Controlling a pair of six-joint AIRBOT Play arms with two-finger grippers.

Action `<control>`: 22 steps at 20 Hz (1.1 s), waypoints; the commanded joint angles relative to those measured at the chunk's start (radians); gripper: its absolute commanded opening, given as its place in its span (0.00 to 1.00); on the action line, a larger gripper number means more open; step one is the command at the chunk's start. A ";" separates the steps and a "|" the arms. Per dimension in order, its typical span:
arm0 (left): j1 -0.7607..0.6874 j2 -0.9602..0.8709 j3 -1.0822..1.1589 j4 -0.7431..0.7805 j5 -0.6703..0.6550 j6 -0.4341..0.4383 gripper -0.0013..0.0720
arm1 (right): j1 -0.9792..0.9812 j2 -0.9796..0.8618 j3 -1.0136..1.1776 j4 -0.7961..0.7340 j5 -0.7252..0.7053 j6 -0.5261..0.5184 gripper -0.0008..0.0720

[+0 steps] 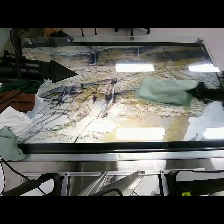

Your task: Fold the shirts.

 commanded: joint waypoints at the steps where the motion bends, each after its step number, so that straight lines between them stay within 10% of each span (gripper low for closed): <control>1: 0.000 0.000 0.000 0.000 -0.003 0.034 0.04 | -0.267 0.087 -0.027 -0.120 0.047 0.072 0.04; 13: 0.000 0.000 -0.001 0.000 -0.007 0.110 0.04 | -0.519 0.341 -0.478 -0.351 0.077 0.208 0.06; 16: 0.000 0.000 -0.001 0.000 0.000 0.110 0.04 | -0.520 0.341 -0.445 -0.378 0.076 0.208 0.49; 22: 0.001 0.000 -0.001 0.000 0.020 0.110 0.05 | -0.517 0.379 -0.109 -0.324 0.088 0.328 0.49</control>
